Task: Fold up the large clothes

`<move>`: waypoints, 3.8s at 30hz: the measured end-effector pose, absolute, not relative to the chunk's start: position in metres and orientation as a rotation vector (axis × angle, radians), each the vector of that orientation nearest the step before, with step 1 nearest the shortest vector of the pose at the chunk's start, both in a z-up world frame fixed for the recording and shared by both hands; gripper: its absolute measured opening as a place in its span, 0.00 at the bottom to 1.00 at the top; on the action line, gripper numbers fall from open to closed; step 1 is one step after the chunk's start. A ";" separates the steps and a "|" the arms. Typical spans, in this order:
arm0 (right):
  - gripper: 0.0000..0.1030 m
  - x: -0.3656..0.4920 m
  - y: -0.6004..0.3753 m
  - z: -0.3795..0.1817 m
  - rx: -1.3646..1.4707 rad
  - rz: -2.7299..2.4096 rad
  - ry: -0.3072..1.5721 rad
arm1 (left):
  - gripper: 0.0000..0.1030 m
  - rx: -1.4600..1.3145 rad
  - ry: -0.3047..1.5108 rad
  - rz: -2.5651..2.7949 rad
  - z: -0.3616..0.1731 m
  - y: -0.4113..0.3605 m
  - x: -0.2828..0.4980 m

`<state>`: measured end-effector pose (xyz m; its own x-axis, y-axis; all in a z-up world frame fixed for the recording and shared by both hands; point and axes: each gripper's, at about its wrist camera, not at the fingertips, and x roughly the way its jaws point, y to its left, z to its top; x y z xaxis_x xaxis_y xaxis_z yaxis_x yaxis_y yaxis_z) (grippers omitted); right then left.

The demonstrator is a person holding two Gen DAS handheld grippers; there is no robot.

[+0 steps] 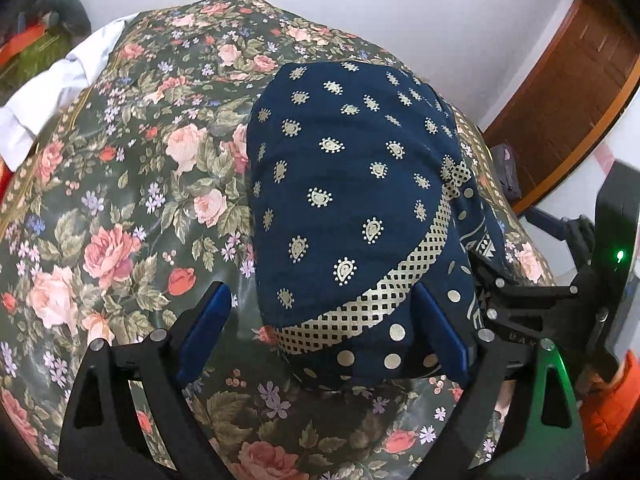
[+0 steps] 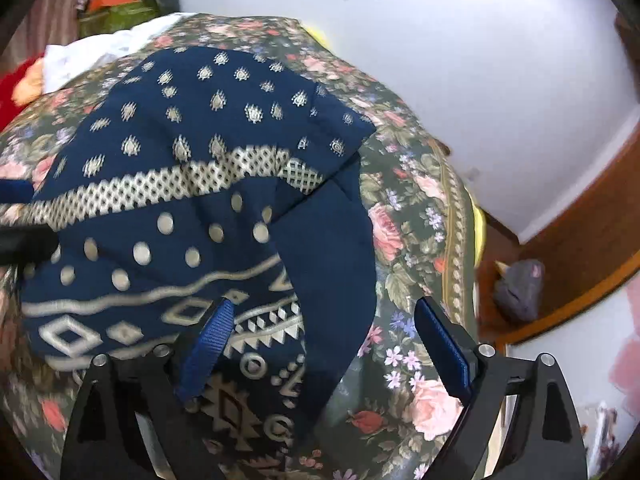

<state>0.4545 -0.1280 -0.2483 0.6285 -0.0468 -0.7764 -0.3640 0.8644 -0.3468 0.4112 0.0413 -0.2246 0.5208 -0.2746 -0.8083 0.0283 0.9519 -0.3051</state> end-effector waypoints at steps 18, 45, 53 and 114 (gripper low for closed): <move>0.93 0.508 -0.196 -0.223 0.208 0.533 1.115 | 0.90 -0.303 1.044 -0.206 -0.208 0.071 0.442; 0.91 0.593 -0.133 -0.292 0.386 0.697 1.241 | 0.86 -0.766 1.084 -0.433 -0.281 0.081 0.516; 0.49 0.570 -0.114 -0.261 0.325 0.801 1.228 | 0.62 -0.674 1.016 -0.471 -0.242 0.084 0.490; 0.55 0.510 -0.066 -0.272 -0.092 0.809 1.255 | 0.68 -0.583 1.059 -0.096 -0.256 0.234 0.293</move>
